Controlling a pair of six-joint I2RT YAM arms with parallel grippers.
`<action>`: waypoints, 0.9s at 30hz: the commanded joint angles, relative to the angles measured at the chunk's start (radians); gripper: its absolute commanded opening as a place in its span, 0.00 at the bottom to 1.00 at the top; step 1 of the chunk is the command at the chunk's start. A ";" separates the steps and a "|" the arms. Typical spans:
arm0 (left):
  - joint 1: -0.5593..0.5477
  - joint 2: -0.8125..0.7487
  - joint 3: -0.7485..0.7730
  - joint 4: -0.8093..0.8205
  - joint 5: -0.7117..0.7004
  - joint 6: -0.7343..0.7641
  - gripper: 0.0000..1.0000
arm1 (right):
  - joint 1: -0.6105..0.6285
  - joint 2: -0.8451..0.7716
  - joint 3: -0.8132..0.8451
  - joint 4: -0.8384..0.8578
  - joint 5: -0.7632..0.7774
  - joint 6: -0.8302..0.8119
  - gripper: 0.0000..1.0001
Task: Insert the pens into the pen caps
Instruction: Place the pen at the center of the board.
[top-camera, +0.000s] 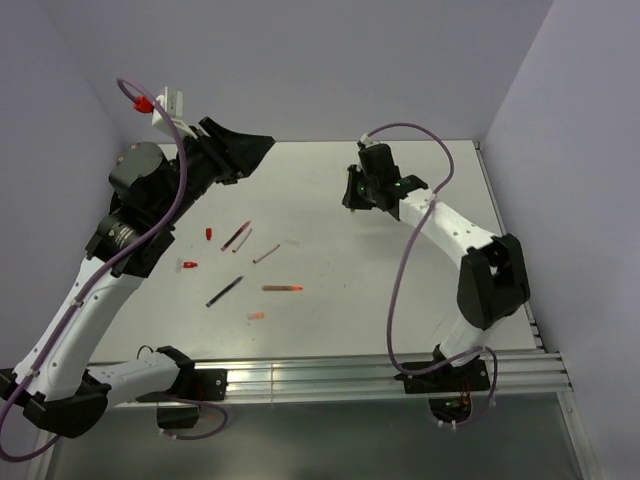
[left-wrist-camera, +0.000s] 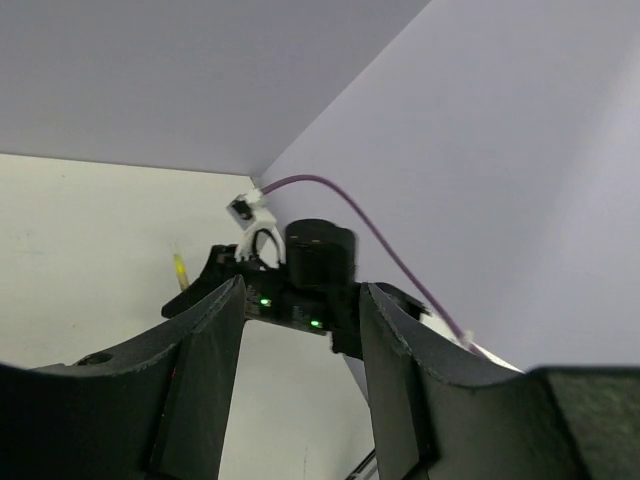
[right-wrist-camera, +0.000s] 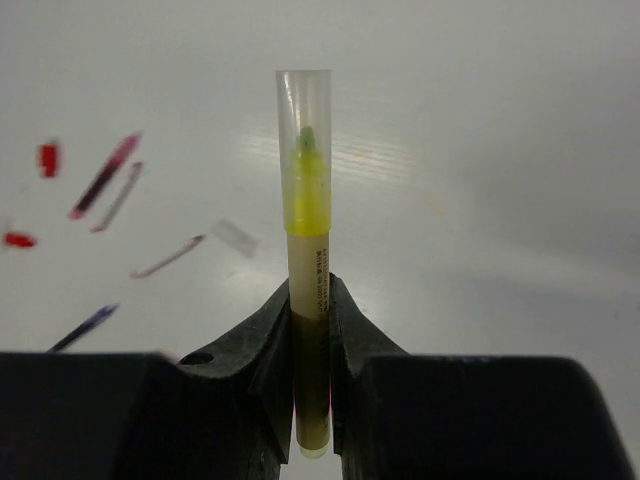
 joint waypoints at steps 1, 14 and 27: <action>0.004 -0.041 0.056 -0.019 -0.026 0.035 0.54 | -0.031 0.092 0.048 -0.019 0.131 0.026 0.00; 0.042 -0.003 0.105 -0.122 -0.042 0.034 0.55 | -0.082 0.346 0.122 -0.044 0.168 0.061 0.02; 0.114 0.018 0.068 -0.126 0.038 -0.005 0.52 | -0.091 0.418 0.137 -0.065 0.171 0.050 0.15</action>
